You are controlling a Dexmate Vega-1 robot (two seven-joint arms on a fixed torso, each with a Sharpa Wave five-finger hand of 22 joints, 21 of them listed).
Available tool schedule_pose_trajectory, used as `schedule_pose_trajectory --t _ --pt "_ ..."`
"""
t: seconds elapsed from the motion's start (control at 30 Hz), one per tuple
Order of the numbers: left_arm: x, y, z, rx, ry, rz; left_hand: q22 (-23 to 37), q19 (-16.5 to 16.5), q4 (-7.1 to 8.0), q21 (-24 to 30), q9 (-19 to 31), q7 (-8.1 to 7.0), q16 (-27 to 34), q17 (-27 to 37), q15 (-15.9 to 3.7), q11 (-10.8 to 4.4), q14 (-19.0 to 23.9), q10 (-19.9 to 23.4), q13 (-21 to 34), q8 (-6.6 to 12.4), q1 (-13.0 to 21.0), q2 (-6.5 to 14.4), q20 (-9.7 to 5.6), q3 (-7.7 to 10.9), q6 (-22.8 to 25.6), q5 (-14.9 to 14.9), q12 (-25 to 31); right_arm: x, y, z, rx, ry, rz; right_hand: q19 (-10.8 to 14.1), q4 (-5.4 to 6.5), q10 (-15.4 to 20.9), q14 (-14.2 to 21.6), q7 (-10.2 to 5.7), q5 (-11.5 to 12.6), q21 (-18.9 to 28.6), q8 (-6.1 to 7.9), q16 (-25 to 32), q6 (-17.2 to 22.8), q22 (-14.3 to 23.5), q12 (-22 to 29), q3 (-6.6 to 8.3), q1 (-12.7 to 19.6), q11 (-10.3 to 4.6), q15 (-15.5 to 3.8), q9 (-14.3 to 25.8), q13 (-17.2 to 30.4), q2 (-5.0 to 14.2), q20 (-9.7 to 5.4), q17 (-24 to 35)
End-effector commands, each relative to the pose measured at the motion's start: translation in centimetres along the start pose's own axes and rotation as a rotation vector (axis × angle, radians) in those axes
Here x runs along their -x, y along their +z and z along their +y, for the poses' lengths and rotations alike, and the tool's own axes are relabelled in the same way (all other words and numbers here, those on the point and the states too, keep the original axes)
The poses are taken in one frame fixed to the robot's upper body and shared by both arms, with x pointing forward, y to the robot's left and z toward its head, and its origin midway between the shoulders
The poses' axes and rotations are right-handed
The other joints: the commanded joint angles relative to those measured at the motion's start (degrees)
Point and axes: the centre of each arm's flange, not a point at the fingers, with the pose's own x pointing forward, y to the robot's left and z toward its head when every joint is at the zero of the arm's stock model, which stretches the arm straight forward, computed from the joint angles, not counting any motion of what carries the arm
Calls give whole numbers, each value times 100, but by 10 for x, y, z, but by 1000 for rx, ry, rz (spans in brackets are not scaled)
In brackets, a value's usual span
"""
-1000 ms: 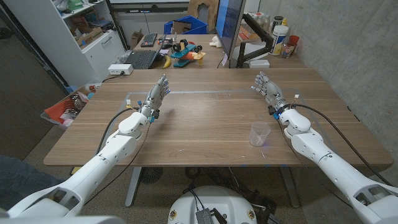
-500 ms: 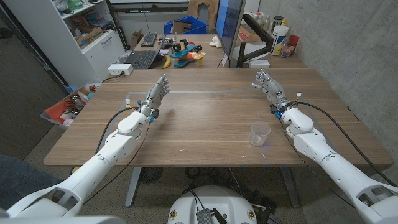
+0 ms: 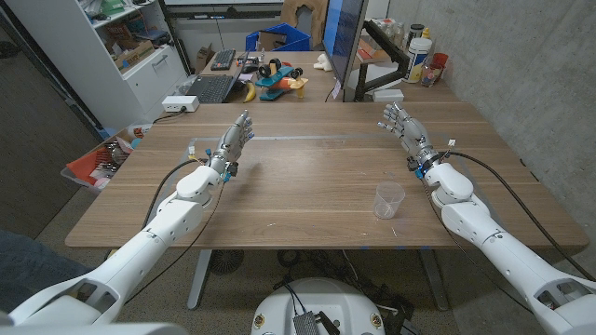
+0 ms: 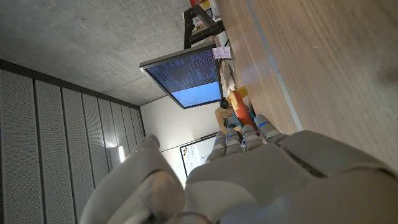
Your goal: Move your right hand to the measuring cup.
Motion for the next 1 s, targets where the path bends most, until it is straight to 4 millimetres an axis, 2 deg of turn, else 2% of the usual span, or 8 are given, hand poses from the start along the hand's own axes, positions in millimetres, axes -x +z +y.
schedule_pose_trajectory --t 0.03,0.67,1.0 --pt "-2 2 -2 -12 -12 7 33 -154 -29 -17 11 3 44 10 -9 15 -30 6 -4 29 0 59 45 20 61 -17 50 6 4 -2 39 27 -38 70 -41 68 92 -65 0 -32 26 63 17 21 60 7 -39 -8 -10 -16 -22 -11 16 -10" --pt "-1 3 0 -12 -28 15 35 -135 -41 -66 12 23 52 2 -6 14 -6 20 -54 34 -4 72 56 12 100 -28 56 17 20 1 112 36 -111 146 -40 209 191 -188 16 -114 31 80 54 20 87 -31 -98 -29 -51 -89 -112 -31 33 -79" --pt "1 0 4 -21 -31 25 36 -122 -48 -93 12 20 53 -2 0 22 2 40 -82 38 -7 80 57 8 129 -33 63 26 25 3 138 47 -140 165 -81 253 211 -237 37 -159 43 71 95 18 89 -36 -68 -50 -69 -119 -152 -63 37 -124"
